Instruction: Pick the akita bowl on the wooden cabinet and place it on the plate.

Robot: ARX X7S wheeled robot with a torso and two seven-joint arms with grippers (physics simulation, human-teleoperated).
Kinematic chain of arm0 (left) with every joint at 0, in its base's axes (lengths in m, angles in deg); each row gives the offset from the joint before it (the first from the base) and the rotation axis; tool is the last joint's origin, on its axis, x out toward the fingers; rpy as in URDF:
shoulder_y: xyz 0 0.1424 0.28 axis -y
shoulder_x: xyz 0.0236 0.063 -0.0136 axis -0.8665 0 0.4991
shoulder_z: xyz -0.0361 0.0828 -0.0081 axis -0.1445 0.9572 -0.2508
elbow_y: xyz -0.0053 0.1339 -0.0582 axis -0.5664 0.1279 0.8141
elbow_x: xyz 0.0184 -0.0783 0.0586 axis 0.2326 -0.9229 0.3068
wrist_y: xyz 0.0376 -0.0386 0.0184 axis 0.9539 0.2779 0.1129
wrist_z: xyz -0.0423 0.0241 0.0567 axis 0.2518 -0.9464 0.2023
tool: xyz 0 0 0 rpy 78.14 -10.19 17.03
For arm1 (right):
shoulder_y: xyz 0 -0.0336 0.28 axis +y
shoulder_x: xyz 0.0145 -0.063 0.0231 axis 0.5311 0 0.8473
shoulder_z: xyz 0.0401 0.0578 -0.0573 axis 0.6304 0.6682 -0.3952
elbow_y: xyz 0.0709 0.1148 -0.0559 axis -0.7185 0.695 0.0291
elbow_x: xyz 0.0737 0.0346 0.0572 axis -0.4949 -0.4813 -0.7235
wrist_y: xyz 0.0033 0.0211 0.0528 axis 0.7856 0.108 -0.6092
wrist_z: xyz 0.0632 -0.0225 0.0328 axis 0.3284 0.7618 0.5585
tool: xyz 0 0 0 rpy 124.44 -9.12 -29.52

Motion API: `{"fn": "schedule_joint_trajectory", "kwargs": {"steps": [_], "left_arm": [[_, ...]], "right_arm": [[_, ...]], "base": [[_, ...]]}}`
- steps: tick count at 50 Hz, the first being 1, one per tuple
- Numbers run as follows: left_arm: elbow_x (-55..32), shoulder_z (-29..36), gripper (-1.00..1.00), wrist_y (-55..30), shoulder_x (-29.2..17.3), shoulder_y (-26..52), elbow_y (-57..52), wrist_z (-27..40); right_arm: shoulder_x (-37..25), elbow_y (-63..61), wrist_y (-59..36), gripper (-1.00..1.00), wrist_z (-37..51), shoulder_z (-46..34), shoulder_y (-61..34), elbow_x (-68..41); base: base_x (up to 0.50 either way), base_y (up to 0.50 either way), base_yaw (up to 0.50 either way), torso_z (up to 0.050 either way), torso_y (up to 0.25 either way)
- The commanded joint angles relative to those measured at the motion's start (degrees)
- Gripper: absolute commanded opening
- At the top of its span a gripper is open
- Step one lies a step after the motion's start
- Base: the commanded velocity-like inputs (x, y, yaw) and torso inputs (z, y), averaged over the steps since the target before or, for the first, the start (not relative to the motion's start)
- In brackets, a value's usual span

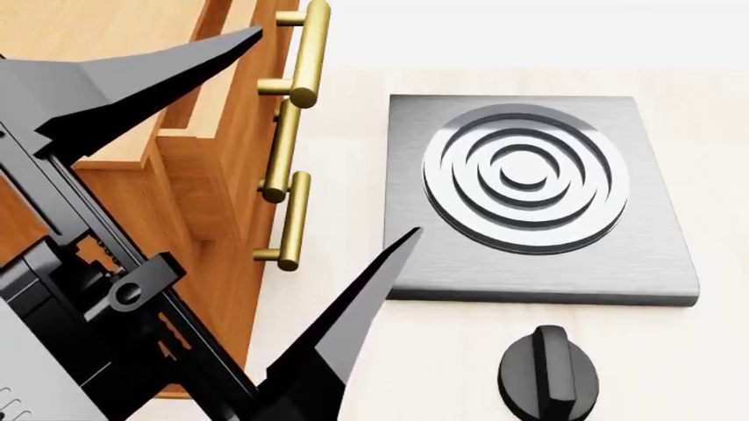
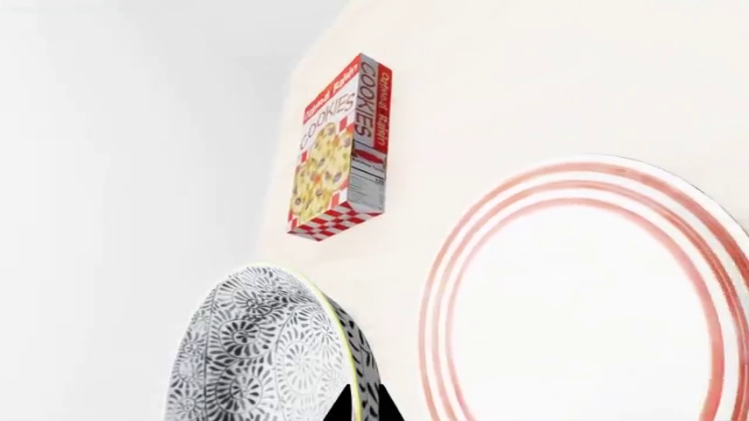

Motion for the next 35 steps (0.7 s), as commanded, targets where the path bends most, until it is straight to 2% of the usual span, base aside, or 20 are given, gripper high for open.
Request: {"fn": "schedule_joint_trajectory", "kwargs": {"steps": [1, 35], "left_arm": [[0.5, -1.4, 1.00, 0.1, 1.1, -0.5, 0.0, -1.7], [1.0, -1.5, 1.00, 0.1, 0.9, -1.2, 0.2, -2.1]], "right_arm": [[2.5, 2.7, -1.6, -1.00, -3.0, 1.1, -0.5, 1.9], [4.2, 8.6, -5.3, -1.00, -6.6, -0.9, -1.9, 1.3]], "base": [[0.00, 0.00, 0.00, 0.000, 0.000], [0.00, 0.00, 0.00, 0.000, 0.000]]}}
